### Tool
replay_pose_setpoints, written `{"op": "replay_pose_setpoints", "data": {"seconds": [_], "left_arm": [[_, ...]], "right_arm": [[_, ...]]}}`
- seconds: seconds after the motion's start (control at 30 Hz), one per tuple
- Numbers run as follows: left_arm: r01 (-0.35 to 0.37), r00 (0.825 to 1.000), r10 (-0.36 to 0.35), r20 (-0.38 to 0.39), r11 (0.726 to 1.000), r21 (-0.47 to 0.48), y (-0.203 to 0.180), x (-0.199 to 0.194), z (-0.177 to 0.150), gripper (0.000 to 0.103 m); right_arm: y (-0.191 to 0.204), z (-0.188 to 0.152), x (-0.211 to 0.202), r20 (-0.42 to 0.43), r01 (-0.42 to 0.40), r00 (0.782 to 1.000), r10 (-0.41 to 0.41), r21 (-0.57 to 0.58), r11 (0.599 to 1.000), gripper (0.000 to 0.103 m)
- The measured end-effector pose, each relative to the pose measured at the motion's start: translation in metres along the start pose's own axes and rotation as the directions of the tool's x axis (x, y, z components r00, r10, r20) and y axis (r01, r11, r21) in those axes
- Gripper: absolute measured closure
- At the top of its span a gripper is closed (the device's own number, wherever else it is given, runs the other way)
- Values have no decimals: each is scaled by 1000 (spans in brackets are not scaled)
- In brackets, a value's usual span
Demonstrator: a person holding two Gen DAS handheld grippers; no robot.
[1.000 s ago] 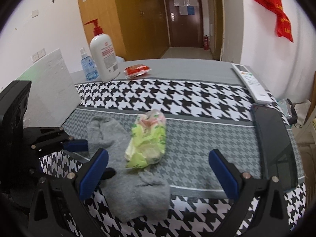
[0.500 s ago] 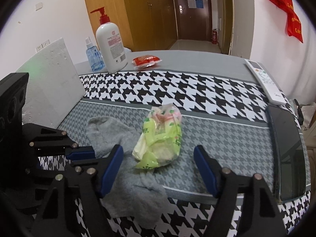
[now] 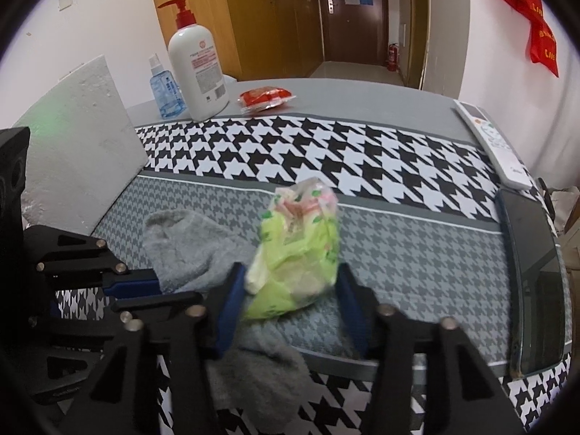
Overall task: Organize soft objects
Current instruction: 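Grasp the grey sock with the left gripper while the right gripper grasps the snack bag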
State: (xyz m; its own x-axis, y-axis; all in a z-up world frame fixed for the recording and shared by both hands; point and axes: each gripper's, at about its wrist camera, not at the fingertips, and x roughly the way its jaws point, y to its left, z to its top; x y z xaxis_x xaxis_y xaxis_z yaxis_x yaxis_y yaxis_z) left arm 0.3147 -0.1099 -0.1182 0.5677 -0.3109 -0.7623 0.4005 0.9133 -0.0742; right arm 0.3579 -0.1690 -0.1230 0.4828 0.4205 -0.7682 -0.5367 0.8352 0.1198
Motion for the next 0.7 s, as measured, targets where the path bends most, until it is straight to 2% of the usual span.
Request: {"op": "replay_pose_setpoints", "data": {"seconds": [0.1, 0.2, 0.4, 0.47, 0.57, 0.7], "left_arm": [[-2, 1000, 2, 6, 1000, -3, 1, -1, 0, 93], [-2, 1000, 2, 11, 1000, -5, 1, -3, 0, 93], [3, 999, -3, 44, 1000, 0, 1, -11, -2, 95], [16, 997, -15, 73, 1000, -3, 0, -18, -3, 95], [-3, 993, 2, 117, 1000, 7, -3, -26, -3, 95], [3, 990, -4, 141, 1000, 6, -3, -34, -4, 95]], "right_arm": [[-1, 0, 1, 2, -1, 1000, 1, 11, 1000, 64], [-6, -1, -2, 10, -13, 1000, 13, 29, 999, 69], [-7, -3, -20, 48, 9, 999, -11, 35, 999, 70], [-6, -5, -26, 58, 13, 998, -15, 39, 999, 70], [-6, -7, -35, 75, 23, 997, -27, 51, 998, 70], [-9, -14, -52, 102, 33, 994, -41, 81, 996, 70]]}}
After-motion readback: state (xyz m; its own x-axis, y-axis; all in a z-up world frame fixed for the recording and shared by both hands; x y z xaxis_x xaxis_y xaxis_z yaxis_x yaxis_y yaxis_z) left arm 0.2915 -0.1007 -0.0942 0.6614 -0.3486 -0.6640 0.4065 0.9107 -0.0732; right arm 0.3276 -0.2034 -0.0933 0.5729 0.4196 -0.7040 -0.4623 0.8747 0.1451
